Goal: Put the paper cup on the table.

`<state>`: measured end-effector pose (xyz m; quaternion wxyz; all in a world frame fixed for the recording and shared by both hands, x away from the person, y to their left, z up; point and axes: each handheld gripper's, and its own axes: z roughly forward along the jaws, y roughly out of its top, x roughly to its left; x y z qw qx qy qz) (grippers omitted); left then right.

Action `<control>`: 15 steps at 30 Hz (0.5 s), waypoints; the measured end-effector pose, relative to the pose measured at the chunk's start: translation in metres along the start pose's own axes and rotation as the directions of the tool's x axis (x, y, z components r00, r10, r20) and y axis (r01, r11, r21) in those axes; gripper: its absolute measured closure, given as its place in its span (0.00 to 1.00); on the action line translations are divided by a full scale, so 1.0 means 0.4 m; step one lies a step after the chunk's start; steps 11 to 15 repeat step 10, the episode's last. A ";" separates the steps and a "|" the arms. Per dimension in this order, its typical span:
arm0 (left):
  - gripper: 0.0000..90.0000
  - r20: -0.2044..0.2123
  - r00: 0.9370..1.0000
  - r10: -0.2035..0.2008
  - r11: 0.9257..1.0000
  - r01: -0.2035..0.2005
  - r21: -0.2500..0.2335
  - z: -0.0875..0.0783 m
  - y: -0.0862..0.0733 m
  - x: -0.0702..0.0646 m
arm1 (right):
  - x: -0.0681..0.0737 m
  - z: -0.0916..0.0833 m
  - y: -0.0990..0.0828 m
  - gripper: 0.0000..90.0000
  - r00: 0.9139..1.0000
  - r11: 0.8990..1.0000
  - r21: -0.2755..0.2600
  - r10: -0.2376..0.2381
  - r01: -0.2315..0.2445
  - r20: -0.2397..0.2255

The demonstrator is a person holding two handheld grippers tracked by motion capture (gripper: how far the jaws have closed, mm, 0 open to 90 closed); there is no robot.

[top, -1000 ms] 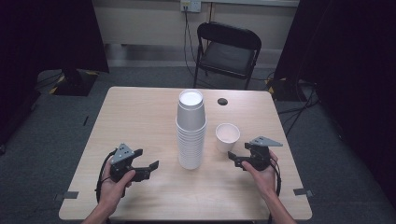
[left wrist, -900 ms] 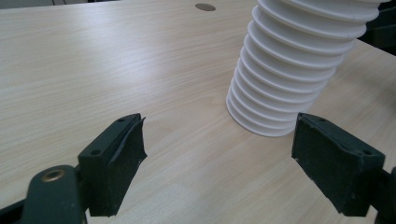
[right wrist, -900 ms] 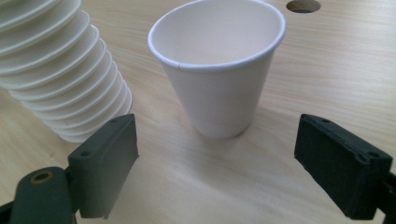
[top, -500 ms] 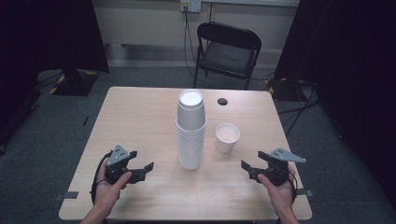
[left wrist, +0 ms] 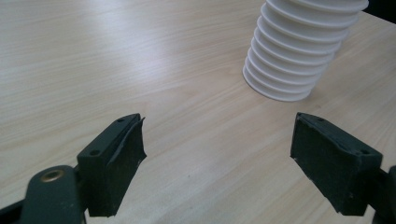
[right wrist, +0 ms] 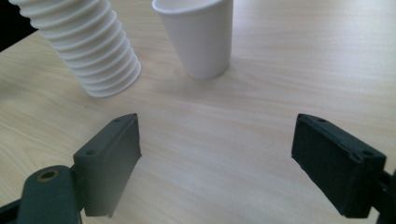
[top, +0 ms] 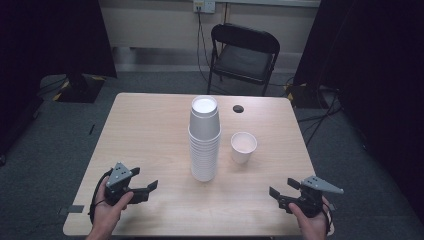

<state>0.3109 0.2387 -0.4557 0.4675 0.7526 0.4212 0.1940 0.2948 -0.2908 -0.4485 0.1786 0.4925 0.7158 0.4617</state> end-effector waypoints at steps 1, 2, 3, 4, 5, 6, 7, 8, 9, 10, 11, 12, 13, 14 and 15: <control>0.19 0.000 1.000 0.000 1.000 0.000 0.000 -0.001 -0.002 0.000 | -0.003 -0.001 -0.005 0.16 1.000 1.000 0.005 -0.009 0.009 0.005; 0.19 -0.001 1.000 0.002 1.000 -0.002 0.001 -0.002 -0.006 0.002 | -0.005 -0.002 -0.007 0.16 1.000 1.000 0.005 -0.007 0.007 0.010; 0.19 -0.002 1.000 -0.008 1.000 0.008 0.002 -0.003 -0.008 0.004 | -0.009 -0.002 -0.009 0.16 1.000 1.000 0.004 0.001 -0.001 0.021; 0.19 -0.001 1.000 -0.008 1.000 0.008 0.004 -0.003 -0.009 0.006 | -0.012 -0.002 -0.011 0.16 1.000 1.000 0.002 0.002 -0.002 0.021; 0.19 -0.004 1.000 -0.011 1.000 0.011 0.003 -0.004 -0.011 0.008 | -0.013 -0.002 -0.012 0.16 1.000 1.000 0.001 0.004 -0.004 0.027; 0.19 -0.011 1.000 -0.015 1.000 0.015 0.001 -0.005 -0.012 0.009 | -0.015 -0.001 -0.013 0.16 0.999 1.000 0.000 0.007 -0.007 0.034; 0.19 -0.012 1.000 -0.018 1.000 0.018 0.001 -0.006 -0.013 0.009 | -0.017 0.001 -0.015 0.16 0.999 1.000 0.000 0.012 -0.012 0.032; 0.19 -0.008 1.000 -0.021 1.000 0.021 0.001 -0.005 -0.015 0.010 | -0.017 0.001 -0.016 0.16 0.999 1.000 0.007 0.015 -0.016 0.034; 0.19 -0.007 1.000 -0.022 1.000 0.022 0.002 -0.004 -0.015 0.011 | -0.018 0.006 -0.018 0.16 0.999 1.000 0.012 0.016 -0.017 0.034; 0.19 -0.010 1.000 -0.019 1.000 0.019 0.006 -0.003 -0.016 0.011 | -0.019 0.010 -0.020 0.16 0.999 1.000 0.017 0.019 -0.019 0.035; 0.19 -0.010 1.000 -0.019 1.000 0.019 0.006 -0.003 -0.016 0.011 | -0.019 0.010 -0.020 0.16 0.999 1.000 0.017 0.019 -0.019 0.035; 0.19 -0.010 1.000 -0.019 1.000 0.019 0.006 -0.003 -0.016 0.011 | -0.019 0.010 -0.020 0.16 0.999 1.000 0.017 0.019 -0.019 0.035; 0.19 -0.010 1.000 -0.019 1.000 0.019 0.006 -0.003 -0.016 0.011 | -0.019 0.010 -0.020 0.16 0.999 1.000 0.017 0.019 -0.019 0.035; 0.19 -0.010 1.000 -0.019 1.000 0.019 0.006 -0.003 -0.016 0.011 | -0.019 0.010 -0.020 0.16 0.999 1.000 0.017 0.019 -0.019 0.035; 0.19 -0.010 1.000 -0.019 1.000 0.019 0.006 -0.003 -0.016 0.011 | -0.019 0.010 -0.020 0.16 0.999 1.000 0.017 0.019 -0.019 0.035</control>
